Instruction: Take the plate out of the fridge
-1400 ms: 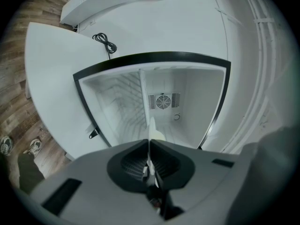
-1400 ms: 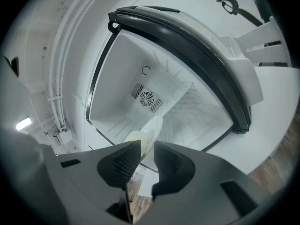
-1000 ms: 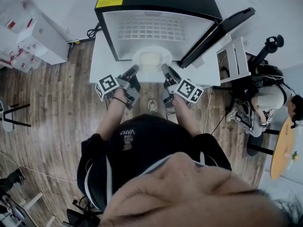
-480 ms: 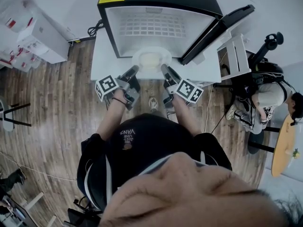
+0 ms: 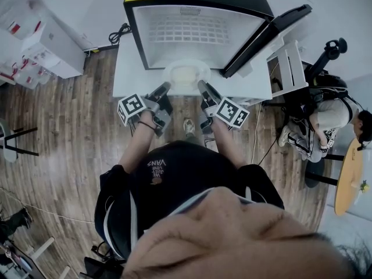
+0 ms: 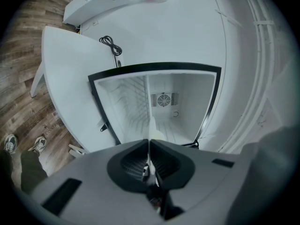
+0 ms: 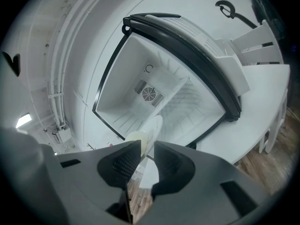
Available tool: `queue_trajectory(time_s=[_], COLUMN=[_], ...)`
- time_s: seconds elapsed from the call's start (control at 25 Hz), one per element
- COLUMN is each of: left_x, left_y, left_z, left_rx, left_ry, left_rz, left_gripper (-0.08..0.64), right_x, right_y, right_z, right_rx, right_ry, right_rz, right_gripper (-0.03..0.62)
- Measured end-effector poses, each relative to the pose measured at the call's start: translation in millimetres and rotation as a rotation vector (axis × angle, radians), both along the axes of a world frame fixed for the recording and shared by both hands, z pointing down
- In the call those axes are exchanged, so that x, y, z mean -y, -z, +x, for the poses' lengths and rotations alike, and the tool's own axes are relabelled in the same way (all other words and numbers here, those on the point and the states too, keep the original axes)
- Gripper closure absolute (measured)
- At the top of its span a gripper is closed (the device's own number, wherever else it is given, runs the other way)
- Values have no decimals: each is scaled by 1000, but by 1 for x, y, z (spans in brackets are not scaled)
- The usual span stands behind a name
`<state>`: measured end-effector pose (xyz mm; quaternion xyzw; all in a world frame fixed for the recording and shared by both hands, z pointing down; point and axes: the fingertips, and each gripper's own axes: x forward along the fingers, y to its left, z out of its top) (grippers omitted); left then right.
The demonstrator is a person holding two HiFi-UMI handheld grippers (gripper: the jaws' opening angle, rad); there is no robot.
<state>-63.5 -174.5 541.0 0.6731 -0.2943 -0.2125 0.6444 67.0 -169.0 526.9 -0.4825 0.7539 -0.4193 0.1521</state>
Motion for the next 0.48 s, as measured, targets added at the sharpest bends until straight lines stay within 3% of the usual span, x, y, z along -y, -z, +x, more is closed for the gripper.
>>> queue_trajectory(time_s=[0.48], left_x=[-18], left_y=[-3], left_z=[-12], left_rx=[-4], left_ry=[-13], left_rz=[2], left_gripper=[532], right_x=[-20], right_y=[-4], right_z=[-12], right_rx=[0], right_ry=[-15], right_rz=[-1], right_gripper=[500])
